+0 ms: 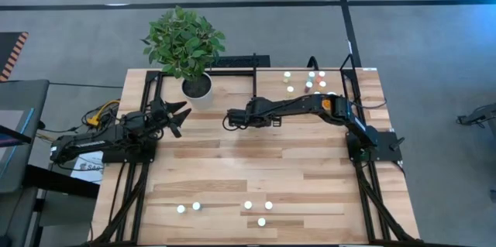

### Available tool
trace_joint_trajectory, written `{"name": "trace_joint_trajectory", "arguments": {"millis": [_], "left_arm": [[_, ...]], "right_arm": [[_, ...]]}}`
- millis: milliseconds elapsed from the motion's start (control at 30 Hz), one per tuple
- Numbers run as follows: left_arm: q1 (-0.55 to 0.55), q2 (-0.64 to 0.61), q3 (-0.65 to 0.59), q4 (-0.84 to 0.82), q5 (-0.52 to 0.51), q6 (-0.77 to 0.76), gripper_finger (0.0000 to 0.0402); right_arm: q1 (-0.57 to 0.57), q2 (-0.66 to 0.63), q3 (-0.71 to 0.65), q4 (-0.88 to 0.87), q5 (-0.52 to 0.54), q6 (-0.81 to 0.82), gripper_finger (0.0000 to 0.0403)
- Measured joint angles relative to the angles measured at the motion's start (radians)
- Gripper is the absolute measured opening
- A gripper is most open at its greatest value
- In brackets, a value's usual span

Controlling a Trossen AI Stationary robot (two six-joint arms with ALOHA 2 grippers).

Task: Pick and place medicine bottles onto shelf by color
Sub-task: Put the top blue pill bottle on the shelf

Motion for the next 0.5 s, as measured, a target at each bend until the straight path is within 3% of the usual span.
{"name": "trace_joint_trajectory", "arguments": {"millis": [233,500], "left_arm": [[0.000,0.000,0.000,0.000,0.000,0.000,0.0181],[0.000,0.000,0.000,0.000,-0.002,0.000,0.0181]], "right_arm": [[-0.003,-0.034,0.001,-0.062,-0.091,0.045,0.0144],[0.004,-0.167,0.001,-0.194,-0.061,0.098,0.0138]]}}
